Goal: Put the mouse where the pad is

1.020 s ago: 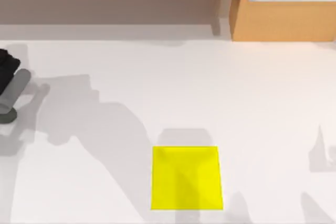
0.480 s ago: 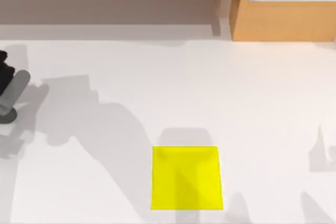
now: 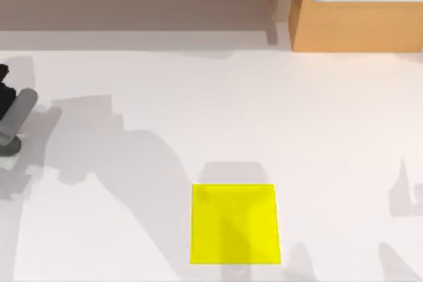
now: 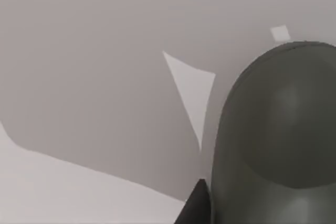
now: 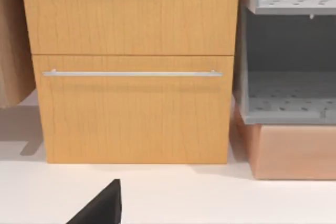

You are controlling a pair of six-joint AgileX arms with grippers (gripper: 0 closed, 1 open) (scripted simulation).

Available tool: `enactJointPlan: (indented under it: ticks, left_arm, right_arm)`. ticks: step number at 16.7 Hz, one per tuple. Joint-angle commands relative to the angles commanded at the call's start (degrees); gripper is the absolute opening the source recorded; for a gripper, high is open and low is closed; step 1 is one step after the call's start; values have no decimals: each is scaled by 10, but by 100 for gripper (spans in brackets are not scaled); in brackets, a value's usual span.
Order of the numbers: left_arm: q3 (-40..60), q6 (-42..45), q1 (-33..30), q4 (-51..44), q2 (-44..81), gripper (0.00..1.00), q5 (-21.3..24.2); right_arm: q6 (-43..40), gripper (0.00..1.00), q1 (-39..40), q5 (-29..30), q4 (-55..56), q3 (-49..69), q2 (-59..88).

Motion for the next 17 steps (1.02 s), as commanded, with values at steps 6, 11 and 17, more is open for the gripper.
enactJointPlan:
  ticks: [6, 11, 17]
  left_arm:
    - [11, -11, 1, -31, -27, 0, -8]
    - [88, -11, 0, -149, -58, 0, -9]
    - [145, -12, -3, -226, -87, 0, -9]
  right_arm:
    - [0, 100, 0, 0, 0, 0, 0]
    - [0, 100, 0, 0, 0, 0, 0]
    - [0, 100, 0, 0, 0, 0, 0]
